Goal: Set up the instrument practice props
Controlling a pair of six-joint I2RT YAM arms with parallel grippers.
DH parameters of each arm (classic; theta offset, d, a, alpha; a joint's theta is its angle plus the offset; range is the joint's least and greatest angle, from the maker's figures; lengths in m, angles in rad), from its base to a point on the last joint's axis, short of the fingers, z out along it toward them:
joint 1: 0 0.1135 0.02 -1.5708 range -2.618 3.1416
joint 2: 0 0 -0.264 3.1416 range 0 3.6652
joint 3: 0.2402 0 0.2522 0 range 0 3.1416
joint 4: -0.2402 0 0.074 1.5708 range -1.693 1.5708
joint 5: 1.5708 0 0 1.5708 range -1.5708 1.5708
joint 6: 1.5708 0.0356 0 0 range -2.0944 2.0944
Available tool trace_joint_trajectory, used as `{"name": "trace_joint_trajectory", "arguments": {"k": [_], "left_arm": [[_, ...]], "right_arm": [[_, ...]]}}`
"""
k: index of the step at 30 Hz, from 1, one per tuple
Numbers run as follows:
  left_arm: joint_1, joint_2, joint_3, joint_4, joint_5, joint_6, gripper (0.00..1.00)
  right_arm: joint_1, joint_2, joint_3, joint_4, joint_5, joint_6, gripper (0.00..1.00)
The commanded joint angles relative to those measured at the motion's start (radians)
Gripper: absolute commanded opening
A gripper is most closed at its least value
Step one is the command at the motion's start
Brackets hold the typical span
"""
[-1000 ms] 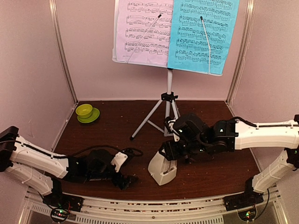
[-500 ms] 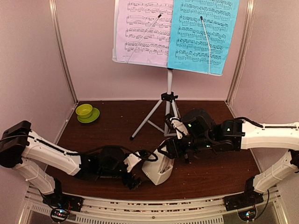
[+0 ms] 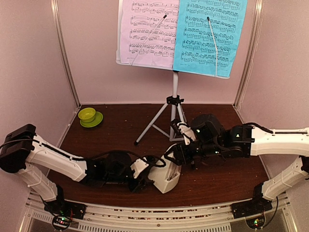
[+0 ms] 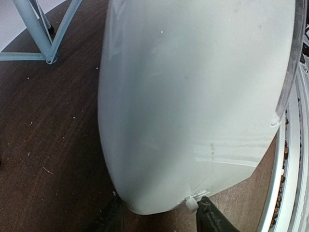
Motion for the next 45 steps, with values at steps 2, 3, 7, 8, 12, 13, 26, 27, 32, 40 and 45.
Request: {"name": "trace_joint_trajectory", "arguments": {"k": [2,3,7,8,12,13,26,27,32,40,45], "left_arm": [[-0.002,-0.05,-0.024,0.069,-0.048,-0.026,0.57],[0.0,-0.068,-0.035,0.079,-0.059,-0.041,0.64],[0.003,-0.16,-0.088,0.093,-0.155,-0.12,0.84],[0.004,-0.182,-0.099,0.089,-0.185,-0.139,0.85],[0.012,-0.258,-0.12,0.06,-0.277,-0.191,0.89],[0.017,-0.274,-0.122,0.049,-0.299,-0.203,0.89],[0.049,-0.347,-0.127,-0.005,-0.384,-0.249,0.9],[0.049,-0.348,-0.126,-0.01,-0.384,-0.25,0.9],[0.052,-0.347,-0.13,-0.025,-0.388,-0.248,0.91],[0.072,-0.354,-0.135,-0.024,-0.363,-0.24,0.91],[0.089,-0.379,-0.159,-0.015,-0.334,-0.255,0.91]], "right_arm": [[-0.002,-0.042,0.042,0.099,0.054,0.022,0.08],[-0.002,-0.034,0.055,0.083,0.074,0.026,0.09],[0.0,0.021,0.135,0.002,0.2,0.067,0.09],[0.001,0.044,0.163,-0.022,0.23,0.08,0.11],[0.018,0.131,0.261,-0.087,0.284,0.096,0.2],[0.022,0.149,0.278,-0.094,0.296,0.099,0.2],[0.066,0.347,0.447,-0.22,0.381,0.156,0.31],[0.067,0.353,0.447,-0.219,0.376,0.16,0.35],[0.066,0.364,0.432,-0.186,0.325,0.184,0.69],[0.061,0.31,0.4,-0.131,0.276,0.142,0.96],[0.02,0.098,0.194,0.024,0.192,0.069,0.96]]}}
